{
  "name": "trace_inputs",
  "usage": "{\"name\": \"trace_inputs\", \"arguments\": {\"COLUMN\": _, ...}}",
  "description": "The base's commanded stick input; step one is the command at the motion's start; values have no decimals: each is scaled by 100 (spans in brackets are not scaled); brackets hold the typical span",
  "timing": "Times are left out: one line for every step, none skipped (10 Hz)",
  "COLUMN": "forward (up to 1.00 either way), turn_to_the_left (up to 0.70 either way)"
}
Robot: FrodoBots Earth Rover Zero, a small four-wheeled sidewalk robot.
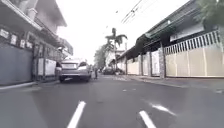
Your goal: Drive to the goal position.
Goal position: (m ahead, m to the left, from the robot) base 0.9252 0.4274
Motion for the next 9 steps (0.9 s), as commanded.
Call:
{"name": "trace_inputs", "arguments": {"forward": 70, "turn_to_the_left": 0}}
{"name": "trace_inputs", "arguments": {"forward": 70, "turn_to_the_left": 0}}
{"name": "trace_inputs", "arguments": {"forward": 70, "turn_to_the_left": 0}}
{"name": "trace_inputs", "arguments": {"forward": 70, "turn_to_the_left": 0}}
{"name": "trace_inputs", "arguments": {"forward": 70, "turn_to_the_left": 0}}
{"name": "trace_inputs", "arguments": {"forward": 70, "turn_to_the_left": 0}}
{"name": "trace_inputs", "arguments": {"forward": 70, "turn_to_the_left": 0}}
{"name": "trace_inputs", "arguments": {"forward": 70, "turn_to_the_left": 0}}
{"name": "trace_inputs", "arguments": {"forward": 70, "turn_to_the_left": 0}}
